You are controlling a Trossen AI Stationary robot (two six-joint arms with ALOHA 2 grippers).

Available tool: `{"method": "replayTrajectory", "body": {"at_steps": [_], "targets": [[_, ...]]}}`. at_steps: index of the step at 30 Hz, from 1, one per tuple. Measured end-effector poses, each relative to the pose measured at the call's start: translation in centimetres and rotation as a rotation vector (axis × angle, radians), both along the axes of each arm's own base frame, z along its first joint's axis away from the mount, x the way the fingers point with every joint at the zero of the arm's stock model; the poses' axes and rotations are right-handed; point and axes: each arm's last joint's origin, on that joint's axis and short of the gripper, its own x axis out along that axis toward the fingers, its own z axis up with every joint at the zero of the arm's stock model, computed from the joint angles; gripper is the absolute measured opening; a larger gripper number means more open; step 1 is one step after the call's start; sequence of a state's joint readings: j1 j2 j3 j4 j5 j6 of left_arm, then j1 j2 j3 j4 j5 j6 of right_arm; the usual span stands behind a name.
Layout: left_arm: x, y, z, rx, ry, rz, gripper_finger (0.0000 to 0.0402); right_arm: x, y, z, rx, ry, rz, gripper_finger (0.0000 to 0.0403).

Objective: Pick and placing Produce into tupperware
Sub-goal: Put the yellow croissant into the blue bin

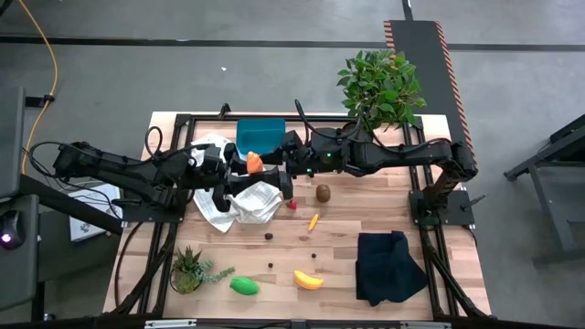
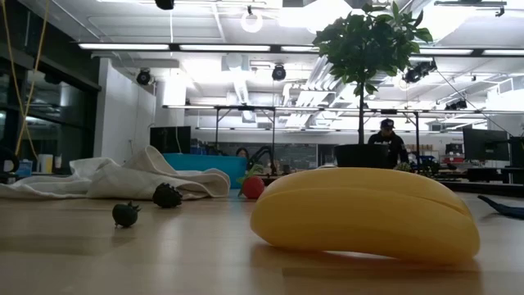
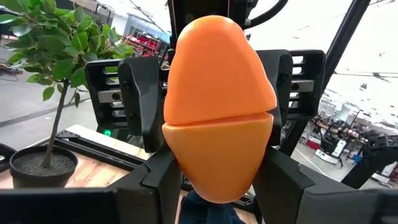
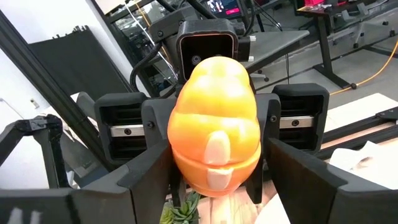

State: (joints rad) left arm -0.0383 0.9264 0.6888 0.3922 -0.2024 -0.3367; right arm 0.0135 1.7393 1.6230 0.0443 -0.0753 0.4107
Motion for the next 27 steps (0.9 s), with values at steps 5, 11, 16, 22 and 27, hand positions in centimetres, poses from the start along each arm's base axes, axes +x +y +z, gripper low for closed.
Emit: {"method": "replayTrajectory", "body": {"at_steps": [5,11,16,22,27], "targets": [[0.0,0.0,-0.03,0.0,0.003,0.0,0.0174,0.0,0.0,0.0,0.0,0.0,0.0,0.025],[0.0,0.0,-0.03,0.0,0.003,0.001,0.0174,0.0,0.0,0.02,0.007,-0.002,-0.001,0.025],[0.0,0.0,-0.03,0.0,0.004,0.0,0.0157,0.0,0.01,0.02,0.011,-0.002,0.003,0.025],[0.01,0.01,-0.09,-0.001,0.008,0.004,0.017,0.0,0.01,0.03,0.011,-0.003,0.004,0.0256],[0.03,0.07,-0.29,-0.003,0.029,0.026,0.0173,0.0,0.02,0.05,0.011,-0.004,0.005,0.0272]]}}
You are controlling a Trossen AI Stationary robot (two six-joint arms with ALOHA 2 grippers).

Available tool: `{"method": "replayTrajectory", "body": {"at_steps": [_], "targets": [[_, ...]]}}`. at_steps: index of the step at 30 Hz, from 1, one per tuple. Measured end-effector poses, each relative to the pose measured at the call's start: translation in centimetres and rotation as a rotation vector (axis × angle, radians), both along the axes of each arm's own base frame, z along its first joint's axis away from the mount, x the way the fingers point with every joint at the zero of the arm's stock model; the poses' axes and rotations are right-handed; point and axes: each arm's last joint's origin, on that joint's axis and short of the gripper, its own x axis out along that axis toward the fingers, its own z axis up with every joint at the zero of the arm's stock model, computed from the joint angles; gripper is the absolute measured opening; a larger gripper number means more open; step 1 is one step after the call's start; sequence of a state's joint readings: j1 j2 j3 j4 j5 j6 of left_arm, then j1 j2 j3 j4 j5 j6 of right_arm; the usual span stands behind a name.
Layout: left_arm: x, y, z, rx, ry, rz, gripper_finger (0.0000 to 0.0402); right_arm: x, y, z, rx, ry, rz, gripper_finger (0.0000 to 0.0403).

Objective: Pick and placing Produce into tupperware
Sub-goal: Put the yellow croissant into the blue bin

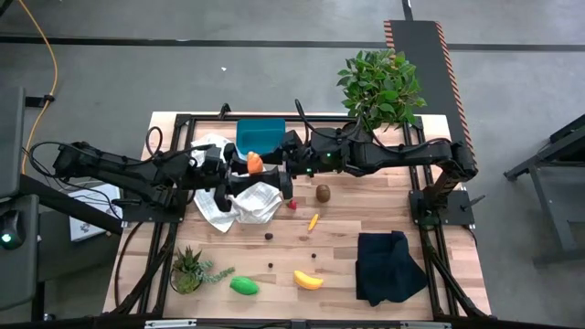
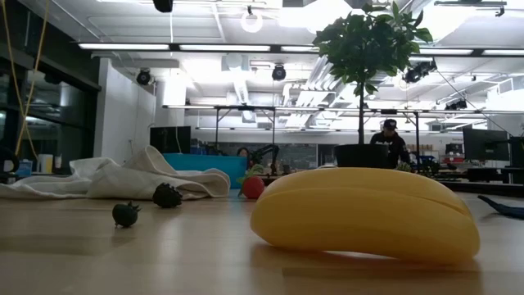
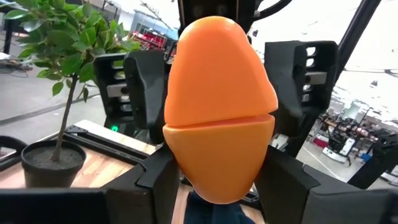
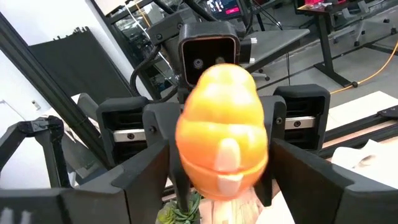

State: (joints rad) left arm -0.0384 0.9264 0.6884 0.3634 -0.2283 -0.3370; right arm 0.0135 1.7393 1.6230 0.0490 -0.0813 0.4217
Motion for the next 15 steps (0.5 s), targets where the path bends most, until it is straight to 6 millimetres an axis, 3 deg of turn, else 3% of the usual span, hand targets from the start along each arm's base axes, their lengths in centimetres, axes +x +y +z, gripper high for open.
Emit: {"method": "replayTrajectory", "body": {"at_steps": [7,15], "targets": [[0.0,0.0,-0.01,0.0,0.001,0.0,0.0156,0.0,0.0,0.0,0.015,0.001,0.001,0.0288],[0.03,-0.01,-0.09,0.0,0.009,0.0,0.0172,0.01,0.0,0.17,0.015,-0.016,0.001,0.0289]]}}
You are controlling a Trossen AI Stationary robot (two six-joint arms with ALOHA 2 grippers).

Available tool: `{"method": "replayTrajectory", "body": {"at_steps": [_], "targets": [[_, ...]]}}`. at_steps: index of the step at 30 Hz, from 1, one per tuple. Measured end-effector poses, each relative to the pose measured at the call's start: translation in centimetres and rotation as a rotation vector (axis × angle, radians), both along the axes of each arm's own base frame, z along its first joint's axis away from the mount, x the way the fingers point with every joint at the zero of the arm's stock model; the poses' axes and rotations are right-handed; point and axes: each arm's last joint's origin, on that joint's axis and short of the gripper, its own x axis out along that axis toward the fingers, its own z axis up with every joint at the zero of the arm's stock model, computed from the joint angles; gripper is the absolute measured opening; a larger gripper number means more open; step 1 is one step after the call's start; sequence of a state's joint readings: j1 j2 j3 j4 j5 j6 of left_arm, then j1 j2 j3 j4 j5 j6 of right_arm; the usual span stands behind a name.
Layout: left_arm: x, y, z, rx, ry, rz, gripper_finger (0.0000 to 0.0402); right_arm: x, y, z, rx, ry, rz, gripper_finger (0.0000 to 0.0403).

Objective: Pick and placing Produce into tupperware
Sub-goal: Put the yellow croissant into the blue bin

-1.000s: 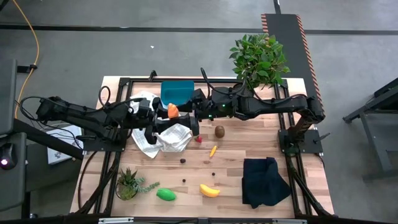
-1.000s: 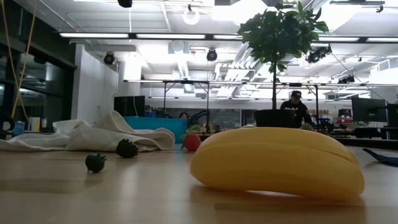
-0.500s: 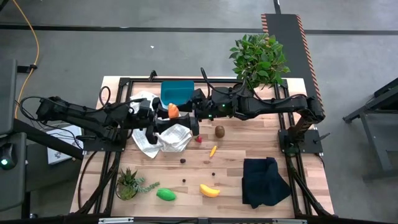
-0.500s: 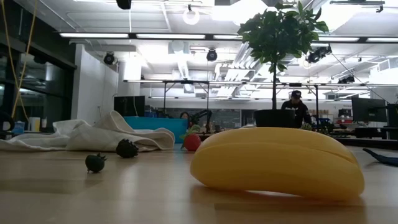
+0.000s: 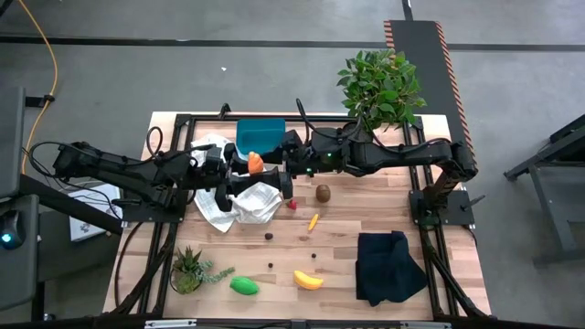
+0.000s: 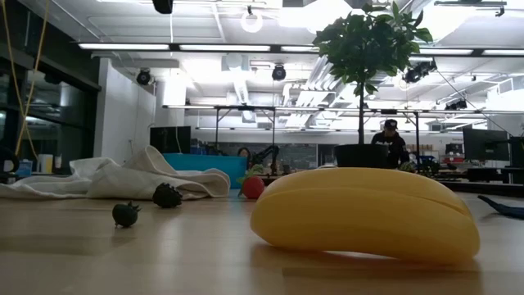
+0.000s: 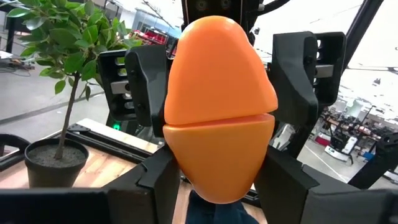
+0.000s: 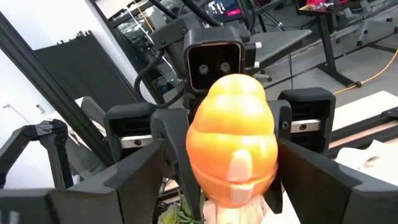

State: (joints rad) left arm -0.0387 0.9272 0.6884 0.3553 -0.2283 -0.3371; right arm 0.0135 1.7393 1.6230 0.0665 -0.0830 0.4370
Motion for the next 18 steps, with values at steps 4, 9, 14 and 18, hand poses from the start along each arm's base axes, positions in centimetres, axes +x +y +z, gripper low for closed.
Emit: {"method": "replayTrajectory", "body": {"at_steps": [4,9,14,18], "targets": [[0.0,0.0,0.0,0.0,0.0,0.0,0.0164,0.0,-0.3,0.3,0.0,-0.027,-0.007,0.0289],[0.0,0.0,0.0,0.0,0.0,0.0,0.0158,0.0,-0.9,0.6,-0.001,-0.063,-0.026,0.0289],[0.0,0.0,0.0,0.0,0.001,0.0,0.017,0.0,-2.1,1.4,-0.033,-0.144,-0.075,0.0289],[0.0,0.0,0.0,0.0,0.0,0.0,0.017,-0.3,-3.0,2.7,-0.049,-0.278,-0.104,0.0289]]}}
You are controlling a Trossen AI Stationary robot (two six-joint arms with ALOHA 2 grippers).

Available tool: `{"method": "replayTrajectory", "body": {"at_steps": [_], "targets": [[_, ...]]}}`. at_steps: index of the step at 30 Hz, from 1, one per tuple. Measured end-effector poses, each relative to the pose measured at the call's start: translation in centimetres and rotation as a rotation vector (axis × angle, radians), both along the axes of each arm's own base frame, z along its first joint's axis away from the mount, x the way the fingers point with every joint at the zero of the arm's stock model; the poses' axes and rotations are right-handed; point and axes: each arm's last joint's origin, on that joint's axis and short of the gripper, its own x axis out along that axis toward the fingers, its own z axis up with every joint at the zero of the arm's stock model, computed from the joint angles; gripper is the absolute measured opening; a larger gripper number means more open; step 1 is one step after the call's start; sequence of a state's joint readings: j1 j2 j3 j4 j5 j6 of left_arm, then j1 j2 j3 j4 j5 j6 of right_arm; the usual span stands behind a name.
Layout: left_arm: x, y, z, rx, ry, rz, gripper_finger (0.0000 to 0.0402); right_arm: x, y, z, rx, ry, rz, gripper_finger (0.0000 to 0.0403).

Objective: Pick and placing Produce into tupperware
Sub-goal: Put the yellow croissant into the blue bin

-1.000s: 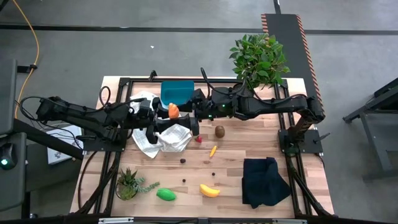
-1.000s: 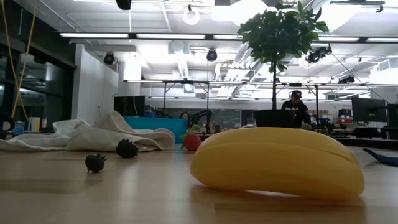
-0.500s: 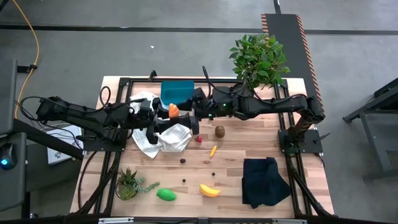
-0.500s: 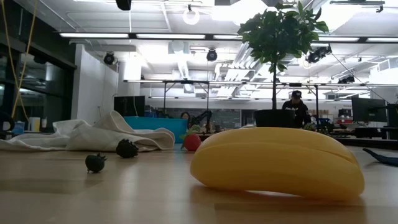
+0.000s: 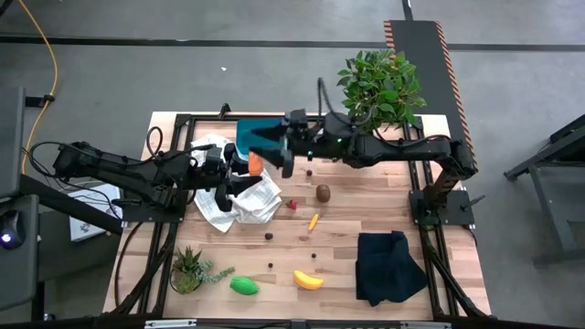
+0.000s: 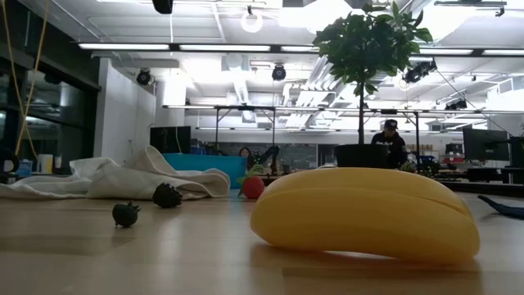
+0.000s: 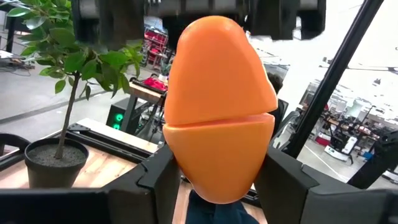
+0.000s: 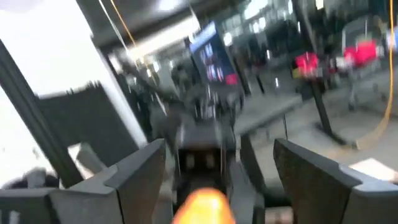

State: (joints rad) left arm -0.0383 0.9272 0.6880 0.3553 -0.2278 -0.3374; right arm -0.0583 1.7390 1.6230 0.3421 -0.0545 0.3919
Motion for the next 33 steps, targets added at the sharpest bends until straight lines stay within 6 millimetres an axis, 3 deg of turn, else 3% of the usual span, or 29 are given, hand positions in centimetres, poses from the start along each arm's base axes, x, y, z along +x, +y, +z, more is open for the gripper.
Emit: {"method": "replayTrajectory", "body": {"at_steps": [7,16,33], "targets": [[0.0,0.0,-0.2,0.001,0.016,0.0,0.0159,-1.0,-0.5,2.4,-0.033,-0.259,-0.017,0.0289],[0.0,0.2,-0.3,0.0,0.03,0.02,0.017,-1.1,-0.4,2.6,-0.053,-0.282,-0.02,0.0289],[-1.5,6.9,-2.4,-0.019,0.268,0.18,0.0174,-1.0,-0.4,2.6,-0.019,-0.277,0.02,0.0289]]}}
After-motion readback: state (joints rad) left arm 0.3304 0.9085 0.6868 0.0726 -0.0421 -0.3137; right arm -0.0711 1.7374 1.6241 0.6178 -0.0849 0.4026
